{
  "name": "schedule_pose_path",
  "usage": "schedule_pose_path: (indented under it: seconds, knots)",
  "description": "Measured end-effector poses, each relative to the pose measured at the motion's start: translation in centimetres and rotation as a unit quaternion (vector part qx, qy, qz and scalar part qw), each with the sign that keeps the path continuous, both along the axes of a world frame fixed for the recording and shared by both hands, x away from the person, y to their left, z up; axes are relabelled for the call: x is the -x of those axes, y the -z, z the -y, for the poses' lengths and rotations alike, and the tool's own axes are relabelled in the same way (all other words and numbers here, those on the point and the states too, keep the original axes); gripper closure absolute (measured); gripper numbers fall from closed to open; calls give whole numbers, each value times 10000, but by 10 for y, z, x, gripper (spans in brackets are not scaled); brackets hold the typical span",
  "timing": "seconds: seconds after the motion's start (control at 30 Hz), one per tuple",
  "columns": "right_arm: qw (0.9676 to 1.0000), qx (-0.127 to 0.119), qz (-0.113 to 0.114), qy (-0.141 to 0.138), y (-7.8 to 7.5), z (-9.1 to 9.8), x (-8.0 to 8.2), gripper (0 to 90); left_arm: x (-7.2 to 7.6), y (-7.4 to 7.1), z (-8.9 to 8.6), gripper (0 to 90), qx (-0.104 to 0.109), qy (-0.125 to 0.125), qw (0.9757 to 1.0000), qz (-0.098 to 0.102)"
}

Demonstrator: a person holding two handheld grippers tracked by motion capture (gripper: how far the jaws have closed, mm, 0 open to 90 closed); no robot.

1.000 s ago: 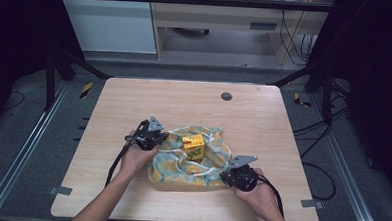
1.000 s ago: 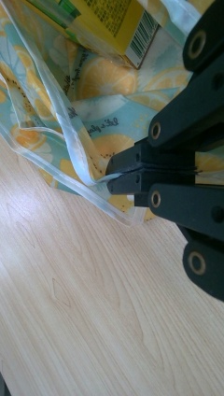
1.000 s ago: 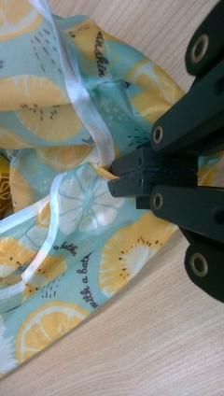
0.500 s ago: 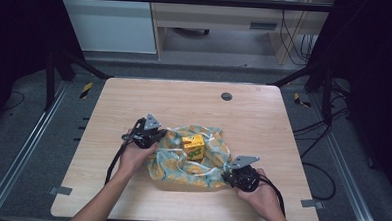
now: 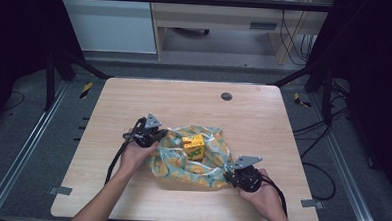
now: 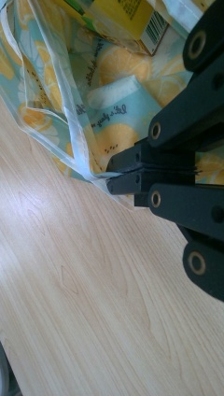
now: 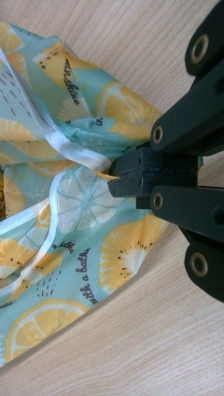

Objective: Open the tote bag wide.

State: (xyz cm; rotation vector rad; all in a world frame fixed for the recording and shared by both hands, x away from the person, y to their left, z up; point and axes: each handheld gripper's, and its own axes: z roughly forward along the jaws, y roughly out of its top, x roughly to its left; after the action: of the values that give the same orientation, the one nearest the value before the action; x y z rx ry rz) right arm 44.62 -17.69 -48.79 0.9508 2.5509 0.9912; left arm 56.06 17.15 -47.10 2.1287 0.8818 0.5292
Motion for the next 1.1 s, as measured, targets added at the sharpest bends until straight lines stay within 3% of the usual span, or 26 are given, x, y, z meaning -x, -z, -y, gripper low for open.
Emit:
schedule_pose_path:
  seconds: [0.93, 1.1]
  knots:
    - [9999, 111, 13, 78, 5, 2, -2, 900, 4, 18, -2, 891, -148, 84, 9997, -166]
    - [9999, 65, -22, 82, 4, 3, -2, 883, 6, 15, -5, 832, -76, 75, 9999, -125]
